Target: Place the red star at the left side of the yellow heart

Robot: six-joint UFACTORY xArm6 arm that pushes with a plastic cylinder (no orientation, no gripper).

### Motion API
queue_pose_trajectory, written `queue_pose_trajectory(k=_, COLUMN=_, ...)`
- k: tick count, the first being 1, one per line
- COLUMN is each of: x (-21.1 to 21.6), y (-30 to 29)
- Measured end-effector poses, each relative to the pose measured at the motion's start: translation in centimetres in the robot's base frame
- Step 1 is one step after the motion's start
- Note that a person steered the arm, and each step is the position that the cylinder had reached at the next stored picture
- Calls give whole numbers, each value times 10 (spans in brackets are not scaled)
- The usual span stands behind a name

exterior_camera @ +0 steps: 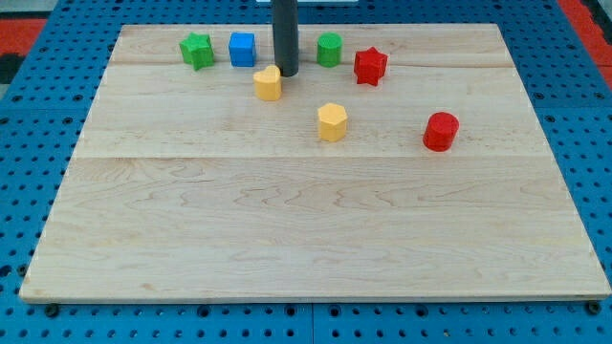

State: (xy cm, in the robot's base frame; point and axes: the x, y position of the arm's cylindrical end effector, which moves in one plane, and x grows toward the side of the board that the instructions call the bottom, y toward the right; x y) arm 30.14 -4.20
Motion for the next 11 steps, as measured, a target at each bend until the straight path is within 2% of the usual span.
queue_pose_trajectory(k=1, x=24, y=-39)
queue_pose_trajectory(k=3, x=71, y=-60)
queue_pose_trajectory(k=4, x=55, y=-32)
queue_pose_trajectory(k=5, x=41, y=22)
queue_pose_trajectory(k=6, x=53, y=48)
queue_pose_trajectory(k=7, x=70, y=51)
queue_pose_trajectory(k=10, x=56, y=83)
queue_pose_trajectory(k=11, x=43, y=132)
